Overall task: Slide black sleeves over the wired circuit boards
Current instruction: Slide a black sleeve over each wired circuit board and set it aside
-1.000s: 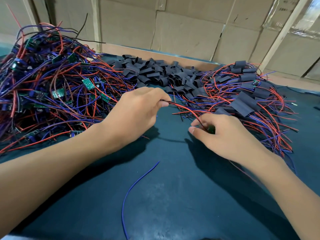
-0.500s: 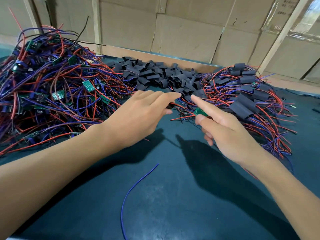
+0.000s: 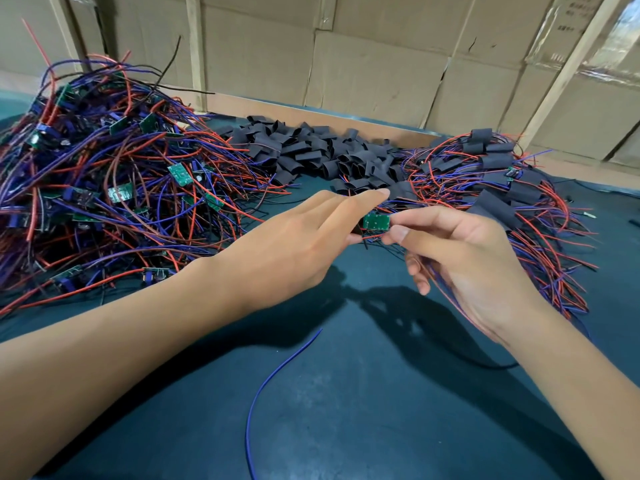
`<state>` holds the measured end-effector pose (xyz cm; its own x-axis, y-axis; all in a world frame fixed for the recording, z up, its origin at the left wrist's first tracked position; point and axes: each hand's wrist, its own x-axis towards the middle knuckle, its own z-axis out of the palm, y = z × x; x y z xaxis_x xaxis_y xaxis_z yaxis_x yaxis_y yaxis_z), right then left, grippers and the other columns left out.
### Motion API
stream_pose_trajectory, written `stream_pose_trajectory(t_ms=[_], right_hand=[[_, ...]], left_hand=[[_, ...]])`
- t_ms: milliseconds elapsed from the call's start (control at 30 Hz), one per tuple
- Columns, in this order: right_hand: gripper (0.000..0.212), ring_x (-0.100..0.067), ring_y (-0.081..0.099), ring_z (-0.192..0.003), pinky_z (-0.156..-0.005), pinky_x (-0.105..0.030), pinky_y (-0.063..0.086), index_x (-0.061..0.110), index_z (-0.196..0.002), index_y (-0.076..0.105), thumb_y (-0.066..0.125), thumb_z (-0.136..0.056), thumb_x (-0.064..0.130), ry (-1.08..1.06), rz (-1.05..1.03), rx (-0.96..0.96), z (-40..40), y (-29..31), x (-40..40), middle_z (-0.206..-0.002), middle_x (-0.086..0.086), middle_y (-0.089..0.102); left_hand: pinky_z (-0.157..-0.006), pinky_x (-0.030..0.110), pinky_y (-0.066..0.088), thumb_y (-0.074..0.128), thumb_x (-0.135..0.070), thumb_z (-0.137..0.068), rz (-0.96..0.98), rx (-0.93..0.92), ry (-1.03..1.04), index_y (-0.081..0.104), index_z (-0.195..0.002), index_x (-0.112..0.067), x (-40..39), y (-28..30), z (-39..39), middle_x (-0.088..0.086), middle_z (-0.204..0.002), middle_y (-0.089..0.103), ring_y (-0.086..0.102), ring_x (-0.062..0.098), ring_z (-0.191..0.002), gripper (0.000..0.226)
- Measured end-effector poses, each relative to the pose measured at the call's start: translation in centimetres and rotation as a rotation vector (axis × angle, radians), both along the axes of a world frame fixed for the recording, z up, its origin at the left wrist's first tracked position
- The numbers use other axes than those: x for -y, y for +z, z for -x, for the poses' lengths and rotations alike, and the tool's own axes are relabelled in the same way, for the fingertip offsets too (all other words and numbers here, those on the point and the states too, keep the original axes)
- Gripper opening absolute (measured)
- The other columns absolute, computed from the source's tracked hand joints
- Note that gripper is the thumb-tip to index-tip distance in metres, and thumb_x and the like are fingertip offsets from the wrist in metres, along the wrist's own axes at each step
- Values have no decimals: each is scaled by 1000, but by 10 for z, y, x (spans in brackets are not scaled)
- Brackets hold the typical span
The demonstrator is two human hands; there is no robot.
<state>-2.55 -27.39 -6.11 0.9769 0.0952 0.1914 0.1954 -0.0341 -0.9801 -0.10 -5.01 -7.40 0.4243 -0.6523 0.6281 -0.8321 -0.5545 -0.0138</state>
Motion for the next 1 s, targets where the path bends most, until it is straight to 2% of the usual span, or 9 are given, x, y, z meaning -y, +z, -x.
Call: stream_pose_trajectory(t_ms=[100,200,300,400,467,567,667,800,1000], right_hand=[[10,-16,47,-47,-38,-25,39,9,-94,78,76,-83,8,9,49,38,2,-1,-2,-90,-18,76],[14,-15,45,-47,-38,-24,38,11,-91,79,79,-78,15,1,62,72,5,2,-4,-86,-18,75],[17,-16,43,-47,-39,-26,38,16,-87,81,80,-72,24,13,73,101,8,4,-7,-84,-26,70],[16,-16,43,-46,-39,-27,39,16,-86,81,83,-72,22,26,53,88,8,5,-8,-84,-21,73],[14,-16,43,-45,-39,-27,39,15,-87,81,85,-74,16,36,50,66,8,5,-7,-85,-20,75],[12,-17,42,-45,-41,-28,40,11,-87,80,78,-75,14,56,55,22,7,5,-5,-86,-21,74],[15,-17,42,-46,-42,-28,41,8,-88,80,82,-73,11,95,71,-9,8,7,-5,-85,-19,74],[23,-17,41,-47,-42,-27,41,10,-86,81,82,-66,21,138,28,-83,12,10,-6,-86,-18,75],[19,-14,39,-46,-43,-26,41,11,-82,80,81,-63,16,223,0,-221,12,14,-6,-86,-17,75]], left_hand=[[-100,41,47,53,-14,-105,12,1,14,37,-149,3,0,-1,1,14,-126,61,57,31,-113,50],[-97,43,48,53,-14,-104,26,-11,28,38,-148,3,1,0,1,15,-124,63,58,32,-112,49],[-96,44,49,54,-15,-104,50,-32,6,38,-149,2,1,0,2,14,-125,63,59,32,-113,51],[-98,42,48,55,-17,-104,81,-40,5,36,-150,1,1,1,3,13,-125,64,59,31,-116,53],[-99,41,47,56,-17,-103,92,-20,5,37,-150,1,1,1,3,12,-126,64,60,30,-116,53],[-99,41,48,56,-17,-103,87,-25,-3,36,-151,0,3,0,3,11,-128,63,59,28,-119,55],[-97,44,50,58,-14,-101,63,-40,-2,33,-152,-1,3,-1,4,11,-128,63,57,28,-122,58],[-97,43,50,60,-9,-99,19,-4,-3,37,-150,0,3,1,5,11,-124,64,58,29,-118,57],[-96,38,48,58,-3,-96,-19,31,-9,37,-149,1,6,2,10,11,-119,65,60,30,-111,57]])
